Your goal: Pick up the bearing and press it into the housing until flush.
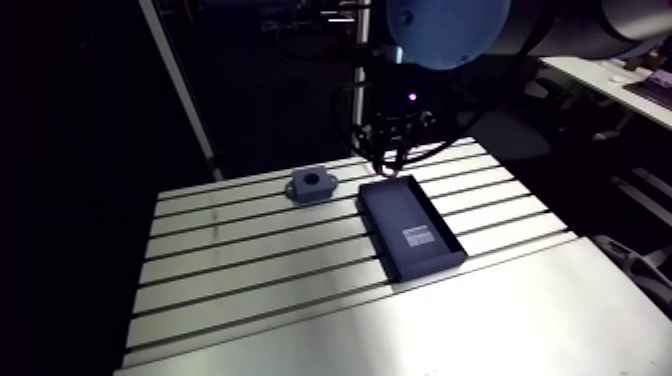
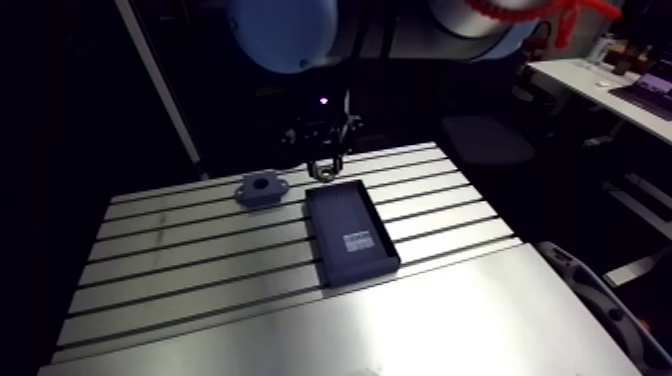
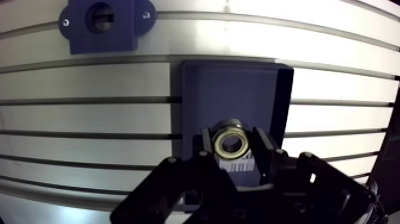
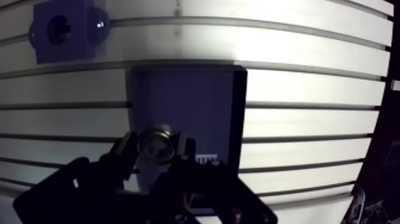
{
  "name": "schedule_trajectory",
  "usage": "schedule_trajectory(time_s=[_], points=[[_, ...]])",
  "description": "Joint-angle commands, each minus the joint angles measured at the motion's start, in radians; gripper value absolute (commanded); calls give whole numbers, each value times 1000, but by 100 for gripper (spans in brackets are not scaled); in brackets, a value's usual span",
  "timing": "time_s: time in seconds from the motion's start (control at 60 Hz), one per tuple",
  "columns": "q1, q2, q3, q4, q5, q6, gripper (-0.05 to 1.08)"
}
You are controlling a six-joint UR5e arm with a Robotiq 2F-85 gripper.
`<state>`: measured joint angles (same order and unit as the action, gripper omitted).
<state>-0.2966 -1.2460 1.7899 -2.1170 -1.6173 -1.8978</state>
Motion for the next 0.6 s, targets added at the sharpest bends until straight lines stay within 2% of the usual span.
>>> schedule_trajectory(time_s=[0.017, 0.233, 0.433, 0.6], points=[[107, 52, -123, 46, 1, 75, 79], [183, 128, -201, 82, 3, 109, 81], [201, 180, -269, 142, -2, 135, 81], [209, 201, -299, 148, -5, 138, 81]])
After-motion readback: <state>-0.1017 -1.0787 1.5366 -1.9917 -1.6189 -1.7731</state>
